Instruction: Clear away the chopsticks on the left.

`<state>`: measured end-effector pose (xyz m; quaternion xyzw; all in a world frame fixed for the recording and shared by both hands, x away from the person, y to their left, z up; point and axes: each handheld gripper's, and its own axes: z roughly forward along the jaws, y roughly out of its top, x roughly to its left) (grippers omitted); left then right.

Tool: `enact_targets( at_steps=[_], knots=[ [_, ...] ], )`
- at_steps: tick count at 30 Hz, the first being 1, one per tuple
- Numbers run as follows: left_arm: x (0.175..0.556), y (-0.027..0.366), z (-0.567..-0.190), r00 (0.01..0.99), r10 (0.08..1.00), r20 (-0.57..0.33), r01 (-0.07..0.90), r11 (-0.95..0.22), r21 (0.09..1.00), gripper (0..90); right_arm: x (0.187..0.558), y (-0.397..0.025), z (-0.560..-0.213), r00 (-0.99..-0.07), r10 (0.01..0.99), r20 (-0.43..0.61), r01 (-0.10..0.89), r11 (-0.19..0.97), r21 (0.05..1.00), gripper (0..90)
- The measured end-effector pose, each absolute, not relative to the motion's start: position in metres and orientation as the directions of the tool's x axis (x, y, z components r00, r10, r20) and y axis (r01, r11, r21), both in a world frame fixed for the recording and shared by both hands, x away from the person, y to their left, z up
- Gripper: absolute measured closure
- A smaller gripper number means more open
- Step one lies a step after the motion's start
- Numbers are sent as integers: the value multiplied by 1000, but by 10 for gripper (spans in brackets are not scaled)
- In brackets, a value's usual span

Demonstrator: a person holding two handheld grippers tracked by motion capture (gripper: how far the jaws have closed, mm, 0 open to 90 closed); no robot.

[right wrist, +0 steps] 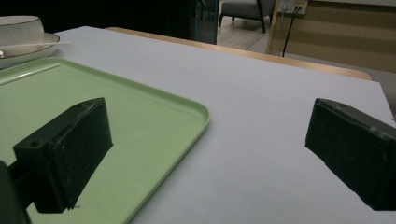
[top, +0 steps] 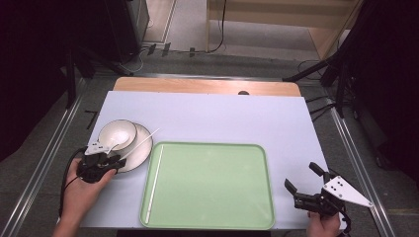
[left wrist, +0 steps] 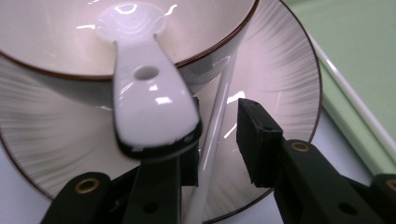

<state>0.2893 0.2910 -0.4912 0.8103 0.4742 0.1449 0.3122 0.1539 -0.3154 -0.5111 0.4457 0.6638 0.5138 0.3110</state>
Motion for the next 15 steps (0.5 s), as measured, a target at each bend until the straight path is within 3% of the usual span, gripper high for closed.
enact_targets(
  at_steps=[9,15],
  knots=[
    [295,284,-494,538,842,-46,679,-400,616,841,154,-315,-511,-410,911,43,274,79,958,6],
    [292,283,-491,545,837,-51,683,-408,606,850,154,-316,-511,-408,912,41,274,80,959,5]
  ],
)
